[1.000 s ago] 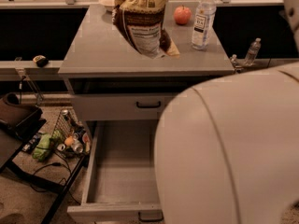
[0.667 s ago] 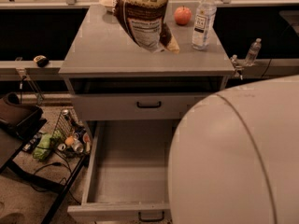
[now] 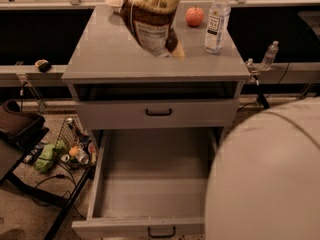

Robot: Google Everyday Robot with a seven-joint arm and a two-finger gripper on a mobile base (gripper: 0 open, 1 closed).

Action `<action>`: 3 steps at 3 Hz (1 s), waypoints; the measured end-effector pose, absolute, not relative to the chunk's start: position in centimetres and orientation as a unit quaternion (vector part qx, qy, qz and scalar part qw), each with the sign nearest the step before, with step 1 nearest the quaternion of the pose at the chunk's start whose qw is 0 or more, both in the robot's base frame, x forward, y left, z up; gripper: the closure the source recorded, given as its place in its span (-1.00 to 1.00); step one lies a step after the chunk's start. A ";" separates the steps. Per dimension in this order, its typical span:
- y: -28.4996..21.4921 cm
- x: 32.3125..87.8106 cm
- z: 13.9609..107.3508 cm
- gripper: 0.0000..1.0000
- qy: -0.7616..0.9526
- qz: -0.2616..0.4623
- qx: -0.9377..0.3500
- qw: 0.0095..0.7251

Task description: Place brown chip bag into middle drawer

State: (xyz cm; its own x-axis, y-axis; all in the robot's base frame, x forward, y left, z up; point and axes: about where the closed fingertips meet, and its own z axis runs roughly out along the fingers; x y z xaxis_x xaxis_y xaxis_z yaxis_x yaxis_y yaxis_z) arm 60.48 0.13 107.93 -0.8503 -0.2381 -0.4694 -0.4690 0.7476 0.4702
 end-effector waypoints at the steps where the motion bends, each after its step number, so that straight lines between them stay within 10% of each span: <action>1: -2.4 57.0 108.3 1.00 0.892 0.350 -0.163 0.238; 3: -5.0 51.2 99.3 1.00 0.878 0.420 -0.120 0.195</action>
Offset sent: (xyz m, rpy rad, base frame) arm -0.1395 -0.0632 -0.2977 0.1462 0.5283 -0.1644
